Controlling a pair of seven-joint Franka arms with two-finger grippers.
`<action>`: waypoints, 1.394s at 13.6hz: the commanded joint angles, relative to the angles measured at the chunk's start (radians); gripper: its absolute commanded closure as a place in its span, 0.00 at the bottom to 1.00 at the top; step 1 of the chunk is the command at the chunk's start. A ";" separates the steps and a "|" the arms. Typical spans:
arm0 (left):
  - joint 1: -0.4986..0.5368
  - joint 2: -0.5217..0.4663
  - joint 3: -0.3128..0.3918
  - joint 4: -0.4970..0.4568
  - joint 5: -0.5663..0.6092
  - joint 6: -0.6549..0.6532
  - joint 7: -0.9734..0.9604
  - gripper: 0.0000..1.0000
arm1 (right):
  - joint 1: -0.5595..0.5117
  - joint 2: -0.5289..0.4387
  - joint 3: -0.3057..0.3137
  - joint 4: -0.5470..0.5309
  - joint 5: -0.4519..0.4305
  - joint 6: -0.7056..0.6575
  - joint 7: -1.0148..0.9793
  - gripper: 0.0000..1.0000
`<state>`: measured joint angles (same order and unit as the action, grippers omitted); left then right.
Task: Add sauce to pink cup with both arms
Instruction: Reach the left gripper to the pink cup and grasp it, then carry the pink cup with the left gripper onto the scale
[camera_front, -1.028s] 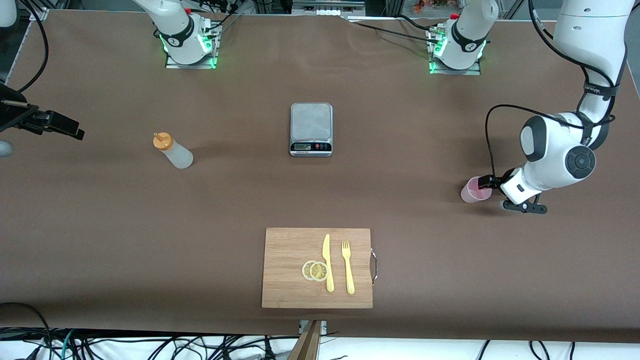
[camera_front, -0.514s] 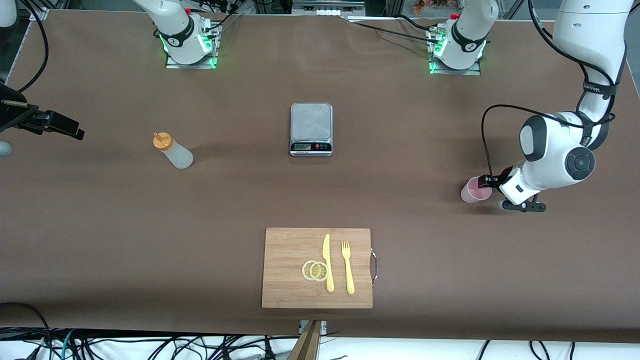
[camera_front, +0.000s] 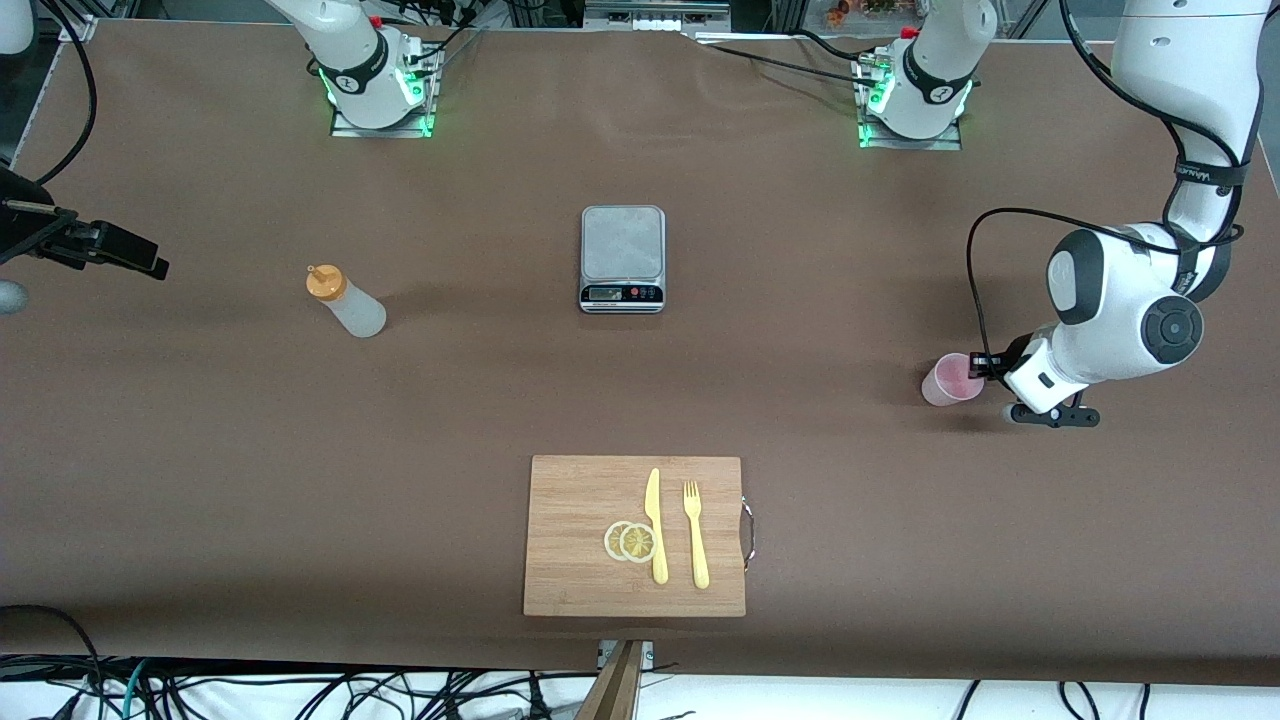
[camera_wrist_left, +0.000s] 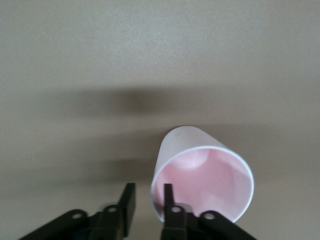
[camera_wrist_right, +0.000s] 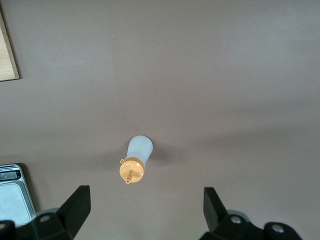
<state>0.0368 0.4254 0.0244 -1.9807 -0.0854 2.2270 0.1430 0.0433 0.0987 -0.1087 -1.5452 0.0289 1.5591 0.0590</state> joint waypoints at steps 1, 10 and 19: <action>-0.012 -0.010 0.005 0.016 -0.025 -0.021 -0.003 1.00 | -0.003 -0.008 -0.003 -0.009 0.014 -0.002 -0.021 0.00; -0.262 -0.023 -0.117 0.224 -0.123 -0.211 -0.337 1.00 | -0.003 -0.008 -0.009 -0.009 0.014 -0.002 -0.064 0.00; -0.401 -0.013 -0.392 0.207 -0.108 -0.139 -0.784 1.00 | -0.028 0.022 -0.058 -0.016 0.046 -0.025 -0.371 0.00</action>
<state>-0.3103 0.4135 -0.3611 -1.7614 -0.1953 2.0596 -0.5461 0.0417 0.1128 -0.1397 -1.5498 0.0329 1.5379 -0.1444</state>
